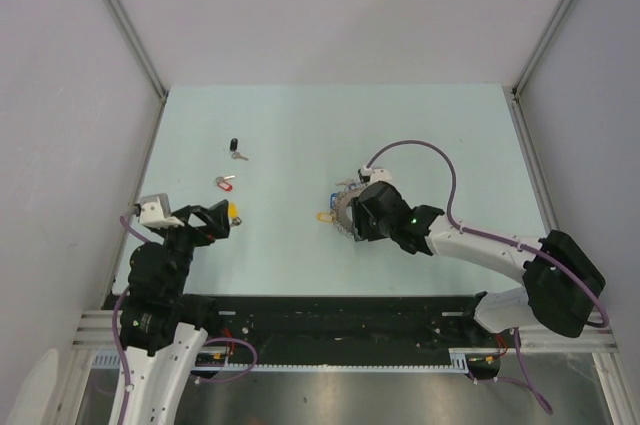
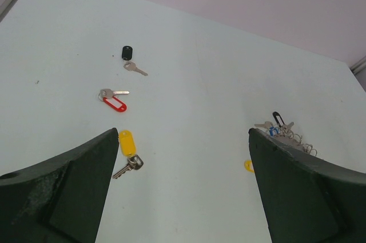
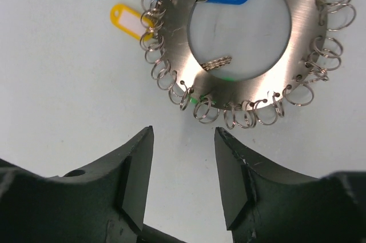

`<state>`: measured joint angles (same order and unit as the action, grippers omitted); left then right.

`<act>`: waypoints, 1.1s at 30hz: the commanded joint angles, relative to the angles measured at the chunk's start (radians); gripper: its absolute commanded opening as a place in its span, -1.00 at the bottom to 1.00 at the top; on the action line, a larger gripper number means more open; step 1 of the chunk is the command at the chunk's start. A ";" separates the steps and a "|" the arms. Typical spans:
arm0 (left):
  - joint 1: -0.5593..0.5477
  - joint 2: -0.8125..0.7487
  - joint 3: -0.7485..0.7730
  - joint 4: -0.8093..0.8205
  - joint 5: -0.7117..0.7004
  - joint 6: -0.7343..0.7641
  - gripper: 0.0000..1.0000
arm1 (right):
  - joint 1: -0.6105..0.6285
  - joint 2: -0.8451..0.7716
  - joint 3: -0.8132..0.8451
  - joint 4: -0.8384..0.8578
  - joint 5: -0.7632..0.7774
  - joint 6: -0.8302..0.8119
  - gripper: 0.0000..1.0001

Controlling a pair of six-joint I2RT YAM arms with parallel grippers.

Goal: Put the keys on the keyring

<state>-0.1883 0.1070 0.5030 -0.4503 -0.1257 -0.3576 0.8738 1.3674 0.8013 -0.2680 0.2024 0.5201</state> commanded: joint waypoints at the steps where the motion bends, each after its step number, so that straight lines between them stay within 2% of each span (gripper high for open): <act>1: 0.016 0.010 -0.004 0.033 0.038 0.005 1.00 | 0.001 -0.014 0.015 0.012 0.091 0.101 0.00; 4: 0.018 0.007 -0.004 0.032 0.037 0.005 1.00 | -0.016 0.007 -0.017 0.053 0.069 0.147 -0.14; 12: 0.018 0.007 -0.006 0.035 0.044 0.006 1.00 | -0.044 0.058 -0.067 0.138 0.052 0.227 -0.28; 23: 0.018 0.005 -0.007 0.038 0.046 0.006 1.00 | -0.055 0.136 -0.070 0.181 0.006 0.219 -0.42; 33: 0.020 0.007 -0.009 0.039 0.052 0.008 1.00 | -0.073 0.157 -0.070 0.194 -0.001 0.198 -0.65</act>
<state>-0.1780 0.1078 0.5030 -0.4385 -0.0963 -0.3576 0.8112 1.5143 0.7330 -0.1093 0.1936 0.7238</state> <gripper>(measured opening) 0.996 0.197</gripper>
